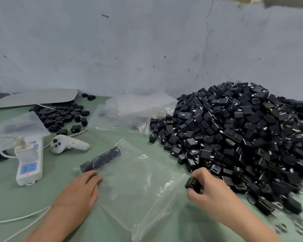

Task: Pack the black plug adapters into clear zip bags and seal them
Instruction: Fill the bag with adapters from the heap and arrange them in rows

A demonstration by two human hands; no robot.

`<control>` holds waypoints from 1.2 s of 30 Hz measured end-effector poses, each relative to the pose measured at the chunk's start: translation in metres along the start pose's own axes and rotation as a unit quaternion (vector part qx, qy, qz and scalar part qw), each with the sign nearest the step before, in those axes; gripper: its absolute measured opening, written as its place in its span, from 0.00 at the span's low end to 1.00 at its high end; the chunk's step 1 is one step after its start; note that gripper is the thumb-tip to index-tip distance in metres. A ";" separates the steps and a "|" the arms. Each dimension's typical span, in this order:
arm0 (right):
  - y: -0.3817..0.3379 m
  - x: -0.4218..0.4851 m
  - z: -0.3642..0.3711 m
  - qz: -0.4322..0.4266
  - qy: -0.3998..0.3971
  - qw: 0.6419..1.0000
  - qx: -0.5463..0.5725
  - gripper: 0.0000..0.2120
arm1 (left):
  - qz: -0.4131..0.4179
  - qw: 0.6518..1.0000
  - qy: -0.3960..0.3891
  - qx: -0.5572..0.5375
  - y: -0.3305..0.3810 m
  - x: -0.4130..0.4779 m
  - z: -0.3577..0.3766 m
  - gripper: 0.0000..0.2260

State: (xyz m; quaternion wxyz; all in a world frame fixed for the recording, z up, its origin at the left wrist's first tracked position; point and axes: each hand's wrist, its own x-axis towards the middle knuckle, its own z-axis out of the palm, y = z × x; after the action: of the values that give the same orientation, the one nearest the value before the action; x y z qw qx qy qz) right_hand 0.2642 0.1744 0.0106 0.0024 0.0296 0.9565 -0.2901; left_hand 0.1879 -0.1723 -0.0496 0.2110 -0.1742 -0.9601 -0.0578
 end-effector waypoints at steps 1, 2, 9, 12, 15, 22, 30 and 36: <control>-0.004 -0.010 -0.005 -0.008 -0.030 0.998 0.048 0.14 | 0.000 1.000 0.001 -0.002 0.000 0.001 -0.001 0.21; -0.011 -0.020 -0.006 -0.020 -0.073 0.995 0.063 0.17 | 0.002 1.000 0.004 -0.003 0.000 0.001 -0.001 0.21; -0.061 -0.019 0.051 -0.184 -0.118 0.975 -0.037 0.22 | 0.002 1.000 -0.020 -0.017 0.003 0.001 -0.006 0.19; -0.064 0.000 0.074 -0.240 -0.138 0.953 -0.120 0.25 | 0.002 0.999 -0.032 -0.028 0.003 0.000 -0.008 0.18; -0.066 0.026 0.092 -0.238 -0.097 0.953 -0.160 0.24 | 0.007 0.999 -0.037 -0.040 0.001 0.001 -0.010 0.18; -0.092 0.075 0.123 -0.278 0.012 0.952 -0.131 0.21 | 0.028 0.998 -0.020 -0.056 0.000 0.001 -0.007 0.17; -0.118 0.115 0.129 -0.167 0.074 0.967 -0.177 0.21 | 0.053 0.997 0.025 -0.044 -0.004 0.004 -0.003 0.17; -0.118 0.101 0.139 -0.088 0.061 0.986 -0.124 0.29 | 0.048 0.997 0.052 -0.034 -0.005 0.003 0.000 0.17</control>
State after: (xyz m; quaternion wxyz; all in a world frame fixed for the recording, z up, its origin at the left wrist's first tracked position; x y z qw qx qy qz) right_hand 0.1552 0.0050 -0.0414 -0.0775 -0.0382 0.9823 -0.1661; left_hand 0.1832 -0.1762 -0.0486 0.2574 -0.2240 -0.9357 -0.0896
